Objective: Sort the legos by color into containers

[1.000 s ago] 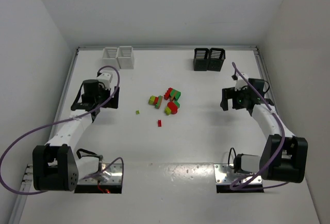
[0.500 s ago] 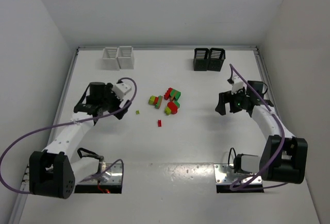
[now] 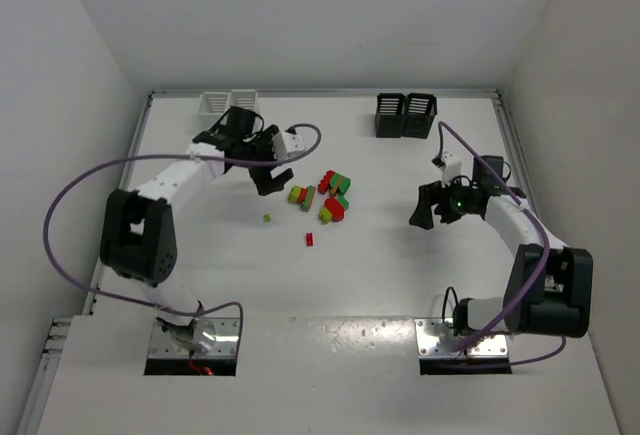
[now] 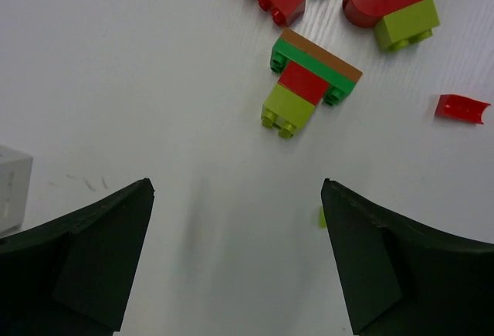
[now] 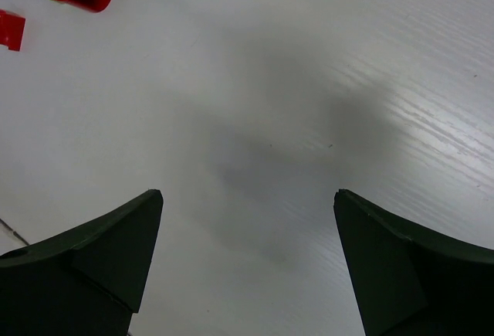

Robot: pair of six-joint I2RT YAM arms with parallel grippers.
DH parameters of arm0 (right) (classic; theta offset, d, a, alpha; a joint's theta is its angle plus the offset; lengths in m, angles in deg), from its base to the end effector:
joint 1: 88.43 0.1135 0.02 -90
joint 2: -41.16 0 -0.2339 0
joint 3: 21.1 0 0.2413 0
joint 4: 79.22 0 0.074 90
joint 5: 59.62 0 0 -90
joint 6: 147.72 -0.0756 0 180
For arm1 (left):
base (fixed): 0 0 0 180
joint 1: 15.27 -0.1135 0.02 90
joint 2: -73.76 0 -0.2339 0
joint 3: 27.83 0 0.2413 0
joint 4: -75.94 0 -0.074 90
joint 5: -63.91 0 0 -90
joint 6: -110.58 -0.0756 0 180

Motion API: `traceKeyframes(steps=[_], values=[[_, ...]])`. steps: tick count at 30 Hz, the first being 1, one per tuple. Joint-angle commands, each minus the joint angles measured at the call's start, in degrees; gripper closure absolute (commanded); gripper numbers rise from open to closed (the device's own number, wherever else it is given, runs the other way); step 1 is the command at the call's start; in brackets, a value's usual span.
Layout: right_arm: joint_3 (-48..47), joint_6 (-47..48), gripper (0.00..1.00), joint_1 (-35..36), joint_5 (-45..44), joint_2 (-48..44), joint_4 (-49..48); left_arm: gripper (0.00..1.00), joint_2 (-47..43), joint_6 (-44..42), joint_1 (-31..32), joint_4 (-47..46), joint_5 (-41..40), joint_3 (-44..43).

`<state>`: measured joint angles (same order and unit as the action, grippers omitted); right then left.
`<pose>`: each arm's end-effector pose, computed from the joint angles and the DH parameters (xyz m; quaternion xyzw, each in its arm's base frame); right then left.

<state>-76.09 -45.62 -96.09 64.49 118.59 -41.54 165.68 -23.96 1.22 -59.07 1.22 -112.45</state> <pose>0.2635 0.0073 0.1312 -0.1113 0.9201 0.2369 0.2914 0.3291 -0.1336 0.2049 0.5327 0.7535 -0.1406 0.3588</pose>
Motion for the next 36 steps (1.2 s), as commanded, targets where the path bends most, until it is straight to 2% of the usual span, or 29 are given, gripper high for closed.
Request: traceKeyframes(steps=[1, 5, 8, 13, 15, 25, 36], values=[[-2.5, 2.4, 0.07, 0.4, 3.3, 0.0, 0.5, 0.04, 6.7, -1.0, 0.4, 7.5, 3.6, -6.3], [-2.5, 2.9, 0.07, 0.4, 2.8, 0.5, 0.5, 0.02, 8.4, -3.6, 1.2, 8.3, 5.9, -8.2], [-2.5, 2.9, 0.07, 0.4, 2.8, 1.1, 0.5, 0.03, 9.1, -11.2, 2.1, 12.0, 8.0, -8.2], [-3.1, 2.9, 0.07, 0.4, 3.9, 2.9, 0.5, 0.09, 9.6, -24.1, 2.1, 12.0, 13.1, -5.8], [-3.1, 2.9, 0.07, 0.4, 3.9, 3.5, 1.1, 0.09, 10.6, -26.0, 2.1, 12.0, 13.1, -5.3], [-3.1, 2.9, 0.07, 0.4, 4.9, 3.0, 1.1, 0.19, 18.0, -27.5, 3.7, 11.3, 11.1, -9.6], [-3.1, 2.9, 0.07, 0.4, 6.0, 3.0, 1.1, 0.2, 19.6, -25.6, 3.7, 4.8, 8.6, -9.6]])
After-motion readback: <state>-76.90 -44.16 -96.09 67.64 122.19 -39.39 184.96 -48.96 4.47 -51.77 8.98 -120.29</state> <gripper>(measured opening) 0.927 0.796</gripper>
